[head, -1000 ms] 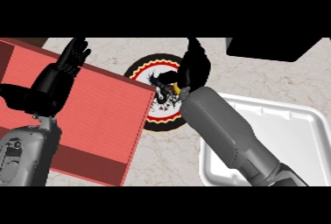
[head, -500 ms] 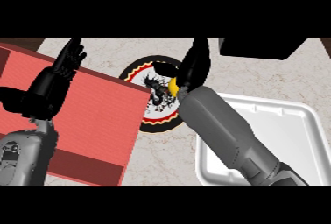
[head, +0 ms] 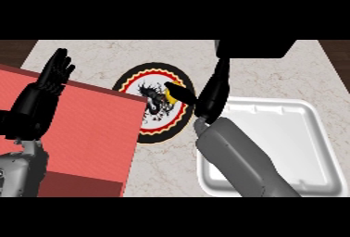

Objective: Pick the lemon from the tray and place it in the plate

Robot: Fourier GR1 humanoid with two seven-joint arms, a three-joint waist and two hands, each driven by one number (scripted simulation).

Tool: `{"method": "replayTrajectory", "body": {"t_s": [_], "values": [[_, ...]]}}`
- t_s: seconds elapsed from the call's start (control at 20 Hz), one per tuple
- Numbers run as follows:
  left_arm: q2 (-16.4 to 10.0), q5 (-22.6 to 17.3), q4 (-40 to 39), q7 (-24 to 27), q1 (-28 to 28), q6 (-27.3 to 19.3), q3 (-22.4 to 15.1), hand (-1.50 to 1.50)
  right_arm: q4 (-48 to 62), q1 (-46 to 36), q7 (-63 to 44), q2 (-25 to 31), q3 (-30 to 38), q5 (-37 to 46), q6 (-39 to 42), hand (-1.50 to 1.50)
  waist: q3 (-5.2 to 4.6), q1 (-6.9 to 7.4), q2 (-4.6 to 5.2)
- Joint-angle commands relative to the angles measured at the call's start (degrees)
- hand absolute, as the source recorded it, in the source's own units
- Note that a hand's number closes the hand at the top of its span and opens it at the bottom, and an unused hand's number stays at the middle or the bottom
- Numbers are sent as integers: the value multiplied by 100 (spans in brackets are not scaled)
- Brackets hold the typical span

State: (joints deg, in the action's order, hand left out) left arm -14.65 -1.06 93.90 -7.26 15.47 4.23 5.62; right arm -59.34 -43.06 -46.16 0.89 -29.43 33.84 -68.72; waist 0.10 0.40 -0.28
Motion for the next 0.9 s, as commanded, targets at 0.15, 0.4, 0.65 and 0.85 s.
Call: {"method": "replayTrajectory", "body": {"t_s": [0.15, 0.4, 0.65, 0.85], "values": [[1, -13, -10, -158, -67, -2, 100, 0, -2030, 2000, -92, 194, -431, 882, 103, -150, -13, -170, -19], [120, 99, -419, 260, -22, 6, 86, 0, -3316, 3015, -142, 672, -282, 1229, 651, -150, -13, -123, 7], [-109, -64, -660, 388, 140, 276, 323, 0, -4021, 3929, 344, 1279, -627, 847, 510, -150, -9, -88, 26], [-99, -65, -125, -95, 83, 231, 277, 0, -3927, 4141, 309, 956, -429, 1563, 800, -150, -10, -57, 21]]}}
